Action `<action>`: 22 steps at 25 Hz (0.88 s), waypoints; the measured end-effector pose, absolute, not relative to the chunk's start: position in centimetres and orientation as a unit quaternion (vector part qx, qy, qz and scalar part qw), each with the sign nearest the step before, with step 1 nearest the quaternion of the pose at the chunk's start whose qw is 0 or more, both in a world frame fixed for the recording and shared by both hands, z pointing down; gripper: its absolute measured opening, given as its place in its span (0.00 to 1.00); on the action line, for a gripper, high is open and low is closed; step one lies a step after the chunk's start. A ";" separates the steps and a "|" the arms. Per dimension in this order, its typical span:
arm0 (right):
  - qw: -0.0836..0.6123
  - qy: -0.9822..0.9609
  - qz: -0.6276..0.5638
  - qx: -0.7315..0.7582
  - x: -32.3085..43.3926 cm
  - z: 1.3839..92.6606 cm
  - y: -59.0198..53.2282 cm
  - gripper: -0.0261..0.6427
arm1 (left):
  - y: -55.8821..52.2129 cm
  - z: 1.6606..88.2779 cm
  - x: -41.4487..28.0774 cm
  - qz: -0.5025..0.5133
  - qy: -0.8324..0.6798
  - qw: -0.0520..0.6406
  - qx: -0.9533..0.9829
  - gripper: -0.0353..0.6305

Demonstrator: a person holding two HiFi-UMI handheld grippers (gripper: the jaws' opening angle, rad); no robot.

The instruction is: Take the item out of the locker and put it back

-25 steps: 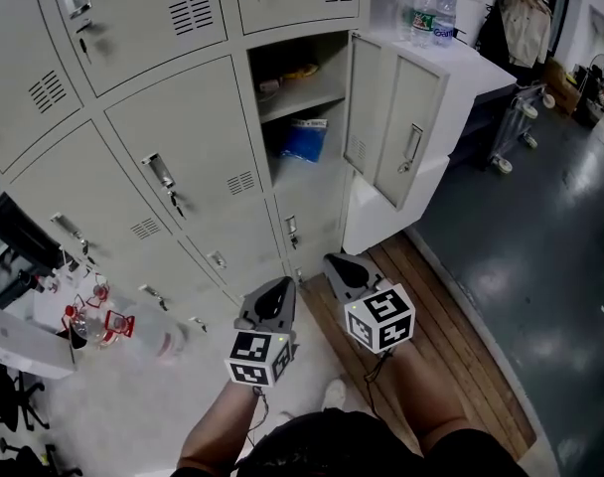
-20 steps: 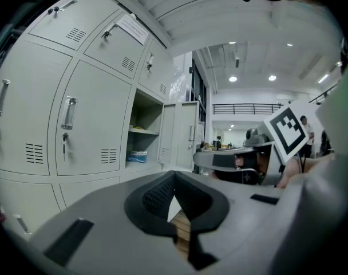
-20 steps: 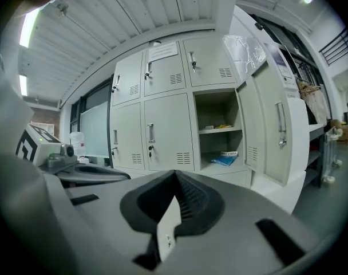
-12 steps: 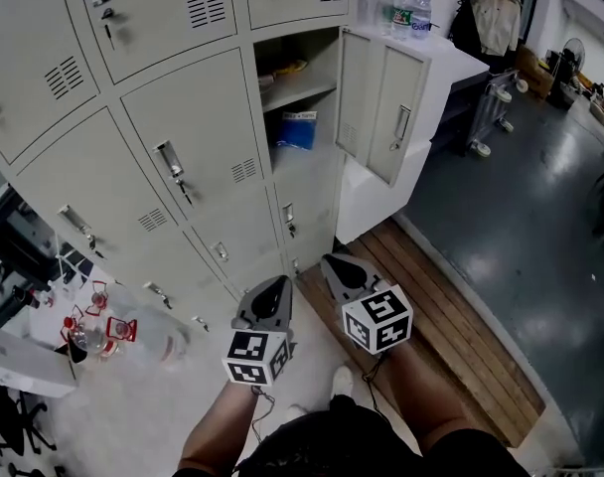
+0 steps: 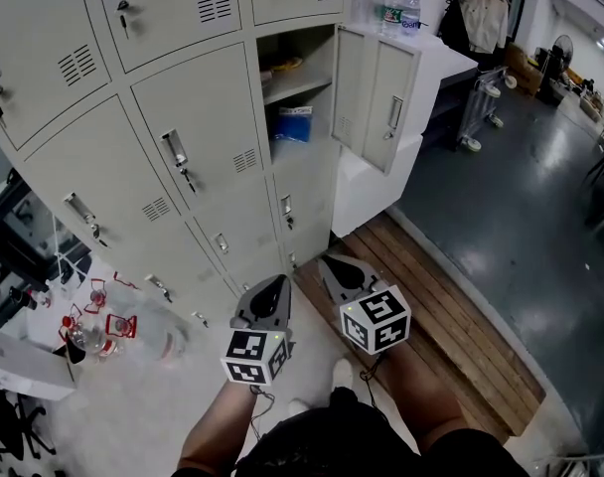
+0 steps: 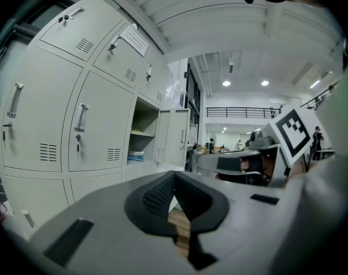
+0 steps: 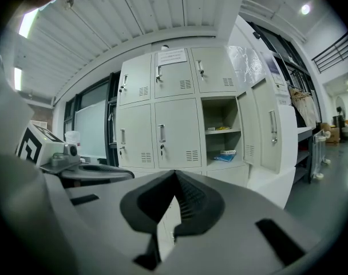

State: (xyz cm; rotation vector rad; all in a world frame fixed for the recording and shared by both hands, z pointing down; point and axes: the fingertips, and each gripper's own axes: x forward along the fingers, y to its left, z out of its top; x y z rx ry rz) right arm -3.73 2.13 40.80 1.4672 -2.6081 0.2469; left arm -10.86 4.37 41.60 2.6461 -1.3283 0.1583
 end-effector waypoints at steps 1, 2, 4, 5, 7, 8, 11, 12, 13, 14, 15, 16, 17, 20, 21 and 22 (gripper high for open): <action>0.069 -0.866 0.082 0.488 -3.9 40.8 2.4 0.04 | 4.6 41.6 -11.0 0.052 -0.446 0.087 0.889 0.06; 0.069 -0.866 0.081 0.488 -4.0 40.8 2.6 0.04 | 4.9 41.6 -11.2 0.052 -0.445 0.087 0.890 0.06; 0.070 -0.866 0.081 0.488 -4.4 40.8 3.2 0.04 | 5.4 41.6 -11.5 0.051 -0.445 0.086 0.890 0.06; 0.071 -0.866 0.080 0.488 -4.6 40.8 3.4 0.04 | 5.6 41.6 -11.7 0.051 -0.445 0.086 0.890 0.06; 0.071 -0.867 0.079 0.488 -5.0 40.6 3.8 0.04 | 5.9 41.4 -12.0 0.049 -0.445 0.086 0.890 0.06; 0.071 -0.867 0.077 0.488 -5.1 40.5 3.9 0.04 | 6.0 41.3 -12.2 0.048 -0.446 0.085 0.890 0.06; 0.071 -0.866 0.074 0.489 -5.5 40.2 4.1 0.04 | 6.2 41.2 -12.6 0.044 -0.446 0.084 0.890 0.06; 0.071 -0.866 0.074 0.489 -5.6 40.2 4.2 0.04 | 6.3 41.1 -12.7 0.044 -0.445 0.084 0.890 0.06; 0.071 -0.866 0.074 0.489 -5.7 40.1 4.4 0.04 | 6.5 41.1 -12.7 0.044 -0.445 0.084 0.891 0.06; 0.071 -0.867 0.074 0.489 -5.8 40.1 4.6 0.04 | 6.6 41.1 -12.8 0.043 -0.444 0.084 0.891 0.06; 0.072 -0.867 0.073 0.488 -5.9 40.0 4.7 0.04 | 6.8 41.1 -12.8 0.043 -0.444 0.085 0.891 0.06; 0.072 -0.867 0.073 0.488 -6.0 40.0 4.8 0.04 | 6.9 41.1 -12.9 0.042 -0.443 0.085 0.891 0.06; 0.073 -0.867 0.073 0.488 -6.1 40.0 4.9 0.04 | 6.9 41.1 -12.9 0.042 -0.443 0.085 0.892 0.06; 0.073 -0.866 0.074 0.489 -6.1 40.2 4.7 0.04 | 6.7 41.2 -12.9 0.042 -0.442 0.085 0.892 0.06; 0.074 -0.866 0.074 0.489 -6.2 40.3 4.7 0.04 | 6.6 41.3 -13.0 0.043 -0.442 0.086 0.892 0.06; 0.074 -0.866 0.075 0.488 -6.2 40.4 4.6 0.04 | 6.6 41.4 -13.0 0.043 -0.442 0.086 0.892 0.06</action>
